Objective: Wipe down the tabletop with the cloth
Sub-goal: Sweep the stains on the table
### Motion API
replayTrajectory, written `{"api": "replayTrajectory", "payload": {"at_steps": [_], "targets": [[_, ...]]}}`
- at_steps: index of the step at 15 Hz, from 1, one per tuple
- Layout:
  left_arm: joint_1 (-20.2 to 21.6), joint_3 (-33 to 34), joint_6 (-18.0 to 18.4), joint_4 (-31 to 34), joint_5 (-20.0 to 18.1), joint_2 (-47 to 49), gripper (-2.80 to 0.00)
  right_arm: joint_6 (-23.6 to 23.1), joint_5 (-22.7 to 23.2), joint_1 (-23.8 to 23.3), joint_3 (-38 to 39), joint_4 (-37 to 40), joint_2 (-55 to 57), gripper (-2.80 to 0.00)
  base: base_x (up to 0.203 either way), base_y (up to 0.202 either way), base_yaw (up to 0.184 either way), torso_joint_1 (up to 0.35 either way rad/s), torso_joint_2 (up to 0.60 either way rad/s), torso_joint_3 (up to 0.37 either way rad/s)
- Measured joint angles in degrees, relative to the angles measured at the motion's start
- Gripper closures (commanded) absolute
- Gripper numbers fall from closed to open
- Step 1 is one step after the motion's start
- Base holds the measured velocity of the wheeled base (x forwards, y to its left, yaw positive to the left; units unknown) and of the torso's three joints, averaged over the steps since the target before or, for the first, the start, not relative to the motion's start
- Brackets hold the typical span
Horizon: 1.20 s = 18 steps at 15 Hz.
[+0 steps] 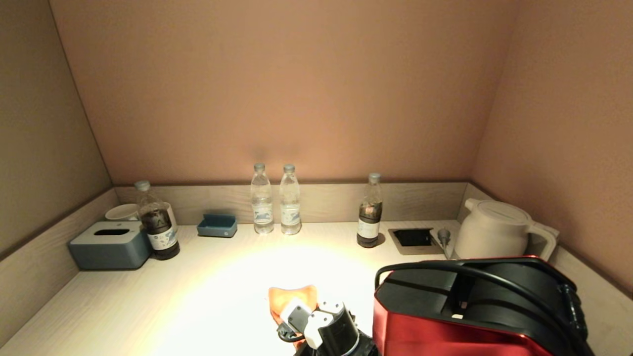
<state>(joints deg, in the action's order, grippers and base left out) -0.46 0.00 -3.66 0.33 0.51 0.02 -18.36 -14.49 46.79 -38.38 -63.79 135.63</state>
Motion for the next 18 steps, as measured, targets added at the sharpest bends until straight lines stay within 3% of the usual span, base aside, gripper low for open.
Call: {"api": "replayTrajectory", "payload": {"at_steps": [18], "targets": [[0.0,0.0,0.0,0.0,0.0,0.0,0.00,-0.4,0.4,-9.2,18.4,-18.6,-0.7,0.00,0.000,0.000,0.000,0.000,0.00,0.000]]}}
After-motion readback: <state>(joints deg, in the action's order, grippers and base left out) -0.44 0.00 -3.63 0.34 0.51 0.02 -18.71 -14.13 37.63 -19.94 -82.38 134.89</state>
